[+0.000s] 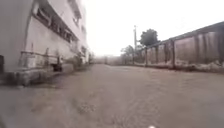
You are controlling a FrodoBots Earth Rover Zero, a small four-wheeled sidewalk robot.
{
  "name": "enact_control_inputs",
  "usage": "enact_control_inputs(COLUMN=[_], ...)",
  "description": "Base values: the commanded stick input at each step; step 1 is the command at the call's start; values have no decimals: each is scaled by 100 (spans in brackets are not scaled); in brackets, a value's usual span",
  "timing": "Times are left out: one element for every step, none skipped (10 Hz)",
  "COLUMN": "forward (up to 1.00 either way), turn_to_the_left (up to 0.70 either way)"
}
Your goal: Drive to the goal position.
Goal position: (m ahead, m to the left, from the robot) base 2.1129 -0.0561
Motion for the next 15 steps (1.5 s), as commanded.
enact_control_inputs(forward=[50,50,50,50,50,50,50,50,50,50,50,50,50,50,50], turn_to_the_left=[0,0,0,0,0,0,0,0,0,0,0,0,0,0,0])
